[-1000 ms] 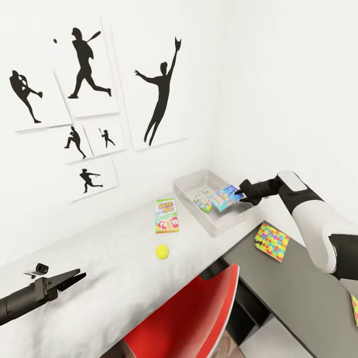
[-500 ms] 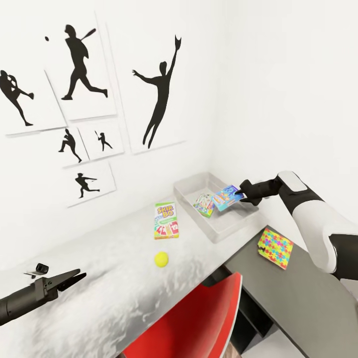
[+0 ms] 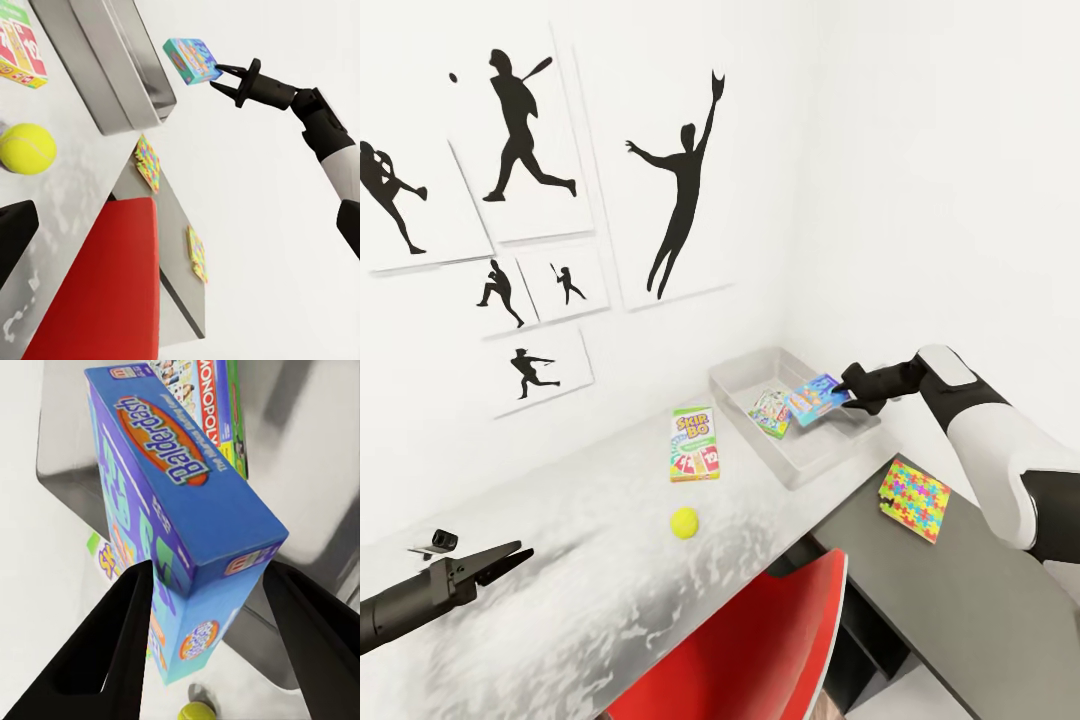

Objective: Put all the toys in the child's room - the three board games (two on the bed and one on the table), the two jigsaw puzzles on the table, and the tennis ball on the table - inside the toy box on the table in the child's room.

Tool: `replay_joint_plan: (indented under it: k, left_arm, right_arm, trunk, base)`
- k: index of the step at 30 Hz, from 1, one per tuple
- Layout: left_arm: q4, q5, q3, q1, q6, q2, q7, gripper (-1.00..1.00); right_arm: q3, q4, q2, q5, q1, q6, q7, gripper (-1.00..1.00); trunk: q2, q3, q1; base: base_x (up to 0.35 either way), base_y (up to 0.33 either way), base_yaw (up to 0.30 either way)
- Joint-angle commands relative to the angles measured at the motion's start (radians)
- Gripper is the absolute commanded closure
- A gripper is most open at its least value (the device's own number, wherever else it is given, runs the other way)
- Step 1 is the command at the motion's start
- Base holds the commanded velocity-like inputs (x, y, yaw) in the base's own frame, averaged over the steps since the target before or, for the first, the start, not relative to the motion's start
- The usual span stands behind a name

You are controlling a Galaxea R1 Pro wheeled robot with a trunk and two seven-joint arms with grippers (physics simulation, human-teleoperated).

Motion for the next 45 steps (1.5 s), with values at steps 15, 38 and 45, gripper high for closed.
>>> replay_joint_plan:
  k: [15, 38, 45]
  left_arm:
    - [0.000, -0.001, 0.001, -0.001, 0.011, 0.001, -0.004, -1.00]
    - [0.000, -0.001, 0.002, -0.001, 0.011, 0.000, -0.004, -1.00]
    - [0.000, -0.001, 0.001, -0.001, 0.011, -0.001, -0.004, -1.00]
  right_arm:
    - [0.004, 0.031, 0.003, -0.011, -0.001, 0.006, -0.012, 1.00]
    - [0.004, 0.054, 0.011, -0.011, -0.001, 0.006, -0.011, 1.00]
    - [0.003, 0.054, 0.013, -0.011, -0.001, 0.006, -0.012, 1.00]
  trunk:
    - [-0.002, -0.002, 0.001]
    - [-0.002, -0.002, 0.001]
    - [-0.002, -0.002, 0.001]
  base:
    - [0.000, 0.000, 0.000]
    - [0.000, 0.000, 0.000]
    - [0.000, 0.000, 0.000]
